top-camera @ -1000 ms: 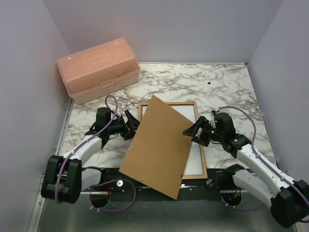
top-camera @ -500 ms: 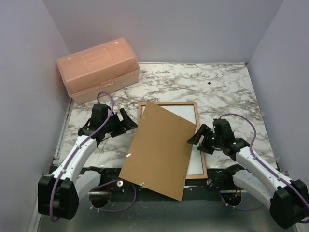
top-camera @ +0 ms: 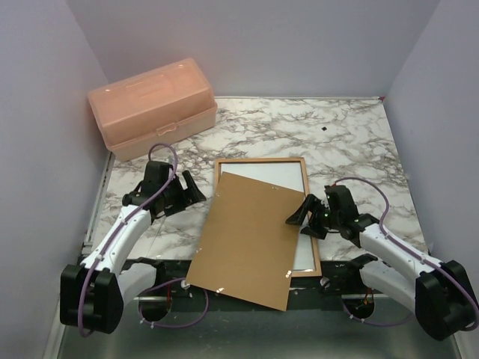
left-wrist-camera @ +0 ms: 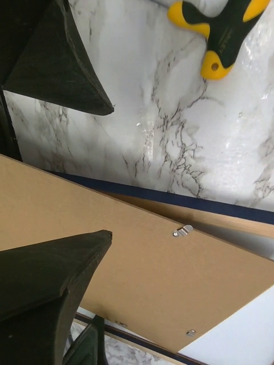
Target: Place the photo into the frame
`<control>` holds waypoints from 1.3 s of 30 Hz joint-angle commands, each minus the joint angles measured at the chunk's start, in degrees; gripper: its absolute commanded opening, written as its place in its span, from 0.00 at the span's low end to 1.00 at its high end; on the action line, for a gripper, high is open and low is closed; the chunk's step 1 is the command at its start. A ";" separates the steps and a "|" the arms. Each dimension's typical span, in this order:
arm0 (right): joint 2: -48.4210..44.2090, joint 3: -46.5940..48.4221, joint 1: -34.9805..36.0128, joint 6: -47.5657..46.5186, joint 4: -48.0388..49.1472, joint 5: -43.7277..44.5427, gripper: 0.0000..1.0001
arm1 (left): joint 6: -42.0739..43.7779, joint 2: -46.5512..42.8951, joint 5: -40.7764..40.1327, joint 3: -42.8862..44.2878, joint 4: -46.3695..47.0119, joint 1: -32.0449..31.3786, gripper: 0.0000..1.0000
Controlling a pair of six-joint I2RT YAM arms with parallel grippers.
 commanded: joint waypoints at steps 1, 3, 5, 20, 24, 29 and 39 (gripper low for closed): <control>0.88 -3.65 -0.32 2.31 3.92 -0.83 0.79 | -0.35 4.89 10.16 -3.01 7.02 0.24 0.83; 0.45 -5.26 -0.29 3.77 5.04 -1.83 0.79 | -0.25 6.33 11.91 -3.78 8.08 0.20 0.82; -0.52 -7.48 -0.24 5.44 7.12 -3.09 0.78 | -0.08 7.74 13.51 -4.50 9.03 0.17 0.80; -7.23 -7.64 -0.29 10.86 21.31 -10.23 0.77 | -4.26 9.55 32.04 -9.45 21.72 0.17 0.61; -7.19 -5.86 -0.25 11.37 23.90 -11.96 0.77 | -5.03 8.01 36.20 -9.27 22.95 0.17 0.54; -5.44 -3.60 -0.25 12.02 27.53 -13.75 0.77 | -6.75 6.85 40.86 -10.00 25.95 0.17 0.46; -2.94 -3.04 -0.29 18.27 44.92 -21.02 0.69 | -10.72 5.47 45.58 -10.87 32.58 0.17 0.41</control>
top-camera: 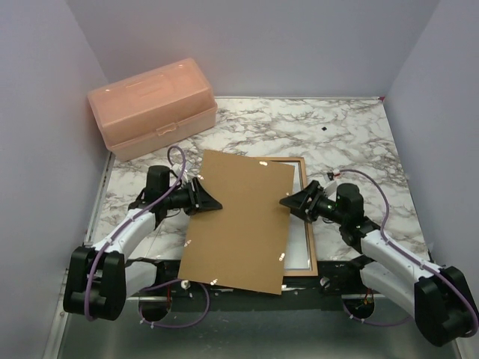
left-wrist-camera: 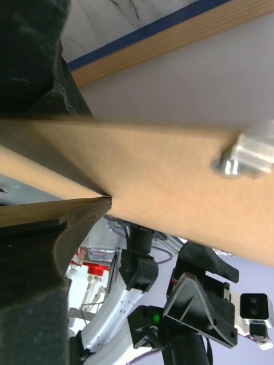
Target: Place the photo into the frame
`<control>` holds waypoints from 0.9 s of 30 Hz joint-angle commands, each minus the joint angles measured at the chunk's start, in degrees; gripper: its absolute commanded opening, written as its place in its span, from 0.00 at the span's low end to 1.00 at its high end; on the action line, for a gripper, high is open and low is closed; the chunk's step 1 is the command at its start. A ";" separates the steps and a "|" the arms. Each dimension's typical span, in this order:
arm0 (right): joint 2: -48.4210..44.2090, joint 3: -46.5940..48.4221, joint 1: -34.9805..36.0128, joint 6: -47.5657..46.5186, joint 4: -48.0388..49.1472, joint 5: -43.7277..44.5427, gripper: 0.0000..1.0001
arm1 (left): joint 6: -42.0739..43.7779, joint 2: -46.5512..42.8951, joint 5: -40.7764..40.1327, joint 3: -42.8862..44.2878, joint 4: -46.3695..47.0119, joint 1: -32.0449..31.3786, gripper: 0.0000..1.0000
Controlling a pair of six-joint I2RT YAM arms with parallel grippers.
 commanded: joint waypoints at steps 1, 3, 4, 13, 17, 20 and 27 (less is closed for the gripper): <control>-0.66 2.38 0.91 6.08 17.81 -9.67 0.67 | -4.37 -2.35 7.83 -0.50 5.78 -0.88 0.41; -1.54 1.92 0.89 7.12 20.79 -10.09 0.64 | -5.27 -2.94 8.19 -0.33 6.75 -0.88 0.41; -1.97 1.82 0.89 7.29 21.37 -10.10 0.63 | -5.98 -3.32 8.51 -0.35 7.50 -0.88 0.41; -1.98 2.35 0.85 4.44 18.59 -8.22 0.67 | -14.78 -7.24 10.71 -0.98 16.97 -0.70 0.14; -1.22 1.45 0.89 3.64 18.15 -7.22 0.74 | -17.08 -9.24 10.33 -0.56 18.10 -0.45 0.03; -1.03 0.56 0.88 3.65 19.51 -7.65 0.75 | -18.76 -10.96 9.42 -0.30 18.68 -0.18 0.00; -1.72 -2.86 0.90 8.23 31.31 -12.16 0.69 | -23.33 -13.61 7.21 -0.25 22.12 0.18 0.00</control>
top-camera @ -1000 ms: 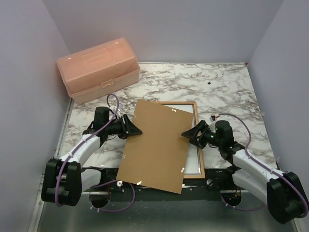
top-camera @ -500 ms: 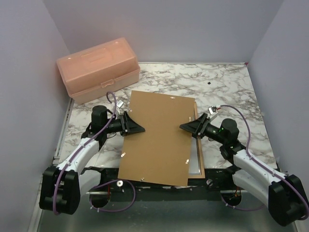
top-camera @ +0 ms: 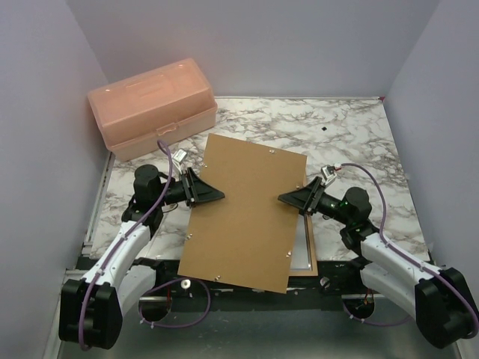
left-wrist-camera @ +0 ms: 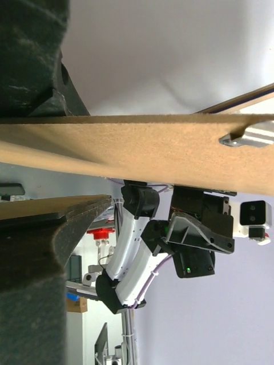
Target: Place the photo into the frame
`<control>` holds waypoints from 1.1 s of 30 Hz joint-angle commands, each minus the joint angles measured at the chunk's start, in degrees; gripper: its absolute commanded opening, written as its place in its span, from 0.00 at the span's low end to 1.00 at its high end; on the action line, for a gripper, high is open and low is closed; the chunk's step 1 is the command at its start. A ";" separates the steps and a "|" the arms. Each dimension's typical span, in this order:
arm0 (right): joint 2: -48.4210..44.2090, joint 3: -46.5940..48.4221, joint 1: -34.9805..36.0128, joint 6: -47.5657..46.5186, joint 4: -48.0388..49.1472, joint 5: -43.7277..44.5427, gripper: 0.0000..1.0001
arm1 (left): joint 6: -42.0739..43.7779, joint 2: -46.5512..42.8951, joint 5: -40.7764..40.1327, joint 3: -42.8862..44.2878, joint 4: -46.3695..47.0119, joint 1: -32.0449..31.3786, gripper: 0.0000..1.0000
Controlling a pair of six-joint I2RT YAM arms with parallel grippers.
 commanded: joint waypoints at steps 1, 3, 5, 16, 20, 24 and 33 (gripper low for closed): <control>-0.51 -2.00 0.34 3.04 10.86 -4.85 0.66 | -4.69 -1.90 -1.33 0.64 5.44 0.42 0.00; -0.33 -2.19 0.33 4.04 13.72 -5.95 0.49 | -5.05 -1.90 -1.57 0.68 5.91 0.42 0.01; 0.05 -1.77 0.34 4.81 15.62 -6.61 0.31 | -5.08 -1.82 -1.57 0.62 6.19 0.42 0.11; -1.73 2.41 0.33 1.00 6.66 -3.38 0.01 | 20.03 -4.42 -16.51 10.21 -30.55 2.96 0.83; -1.97 5.64 0.01 -1.64 2.08 -2.96 0.01 | 26.41 -5.31 -25.54 14.13 -41.24 3.57 0.85; 0.06 10.92 -1.55 -4.78 -3.51 -5.24 0.00 | 29.29 -5.74 -27.91 15.75 -46.17 5.19 0.85; 8.39 20.58 -9.59 -4.22 -3.31 -23.63 0.01 | 31.55 -8.73 -10.32 15.76 -45.08 12.76 0.84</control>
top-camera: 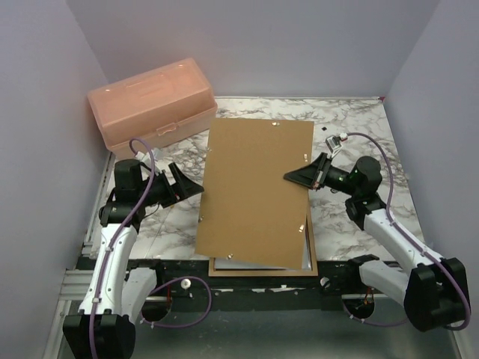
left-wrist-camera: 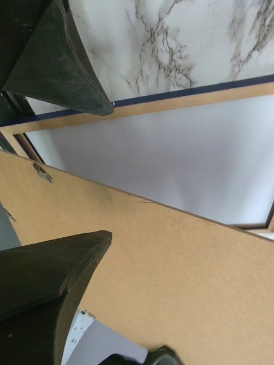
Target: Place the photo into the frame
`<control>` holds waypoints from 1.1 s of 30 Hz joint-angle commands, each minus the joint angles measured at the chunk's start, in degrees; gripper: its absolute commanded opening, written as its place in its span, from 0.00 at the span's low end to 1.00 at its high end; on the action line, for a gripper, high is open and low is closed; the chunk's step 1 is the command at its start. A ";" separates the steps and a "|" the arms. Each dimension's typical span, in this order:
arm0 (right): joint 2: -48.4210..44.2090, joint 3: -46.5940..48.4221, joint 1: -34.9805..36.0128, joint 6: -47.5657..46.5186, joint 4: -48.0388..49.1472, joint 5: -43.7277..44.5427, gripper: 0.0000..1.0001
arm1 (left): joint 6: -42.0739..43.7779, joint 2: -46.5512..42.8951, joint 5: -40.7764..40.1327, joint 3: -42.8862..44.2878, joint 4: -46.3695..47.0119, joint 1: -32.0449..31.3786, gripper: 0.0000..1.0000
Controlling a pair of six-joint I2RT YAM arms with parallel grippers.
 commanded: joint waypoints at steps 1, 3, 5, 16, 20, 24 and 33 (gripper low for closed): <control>2.77 5.24 -2.66 2.53 4.18 -13.47 0.01 | 1.94 -2.68 13.61 0.47 1.42 4.33 0.83; 4.18 6.04 -3.09 6.04 8.69 -16.61 0.01 | 1.45 -2.16 19.58 -0.40 3.72 4.97 0.81; 5.40 6.47 -3.24 9.32 13.02 -18.64 0.01 | 0.43 -1.65 24.29 -1.40 5.93 5.30 0.78; 7.43 5.71 -3.24 19.17 26.41 -18.44 0.01 | -14.75 -5.99 37.95 -8.19 28.04 5.08 0.63; 7.85 4.79 -3.30 22.21 30.62 -16.77 0.01 | -16.97 -6.60 37.97 -9.15 30.59 3.68 0.57; 8.05 3.85 -3.28 22.93 31.97 -15.24 0.01 | -20.87 -7.68 37.17 -10.33 35.77 2.27 0.51; 7.98 2.64 -3.23 22.64 31.71 -13.08 0.01 | -23.38 -8.81 35.34 -9.54 39.11 -2.27 0.42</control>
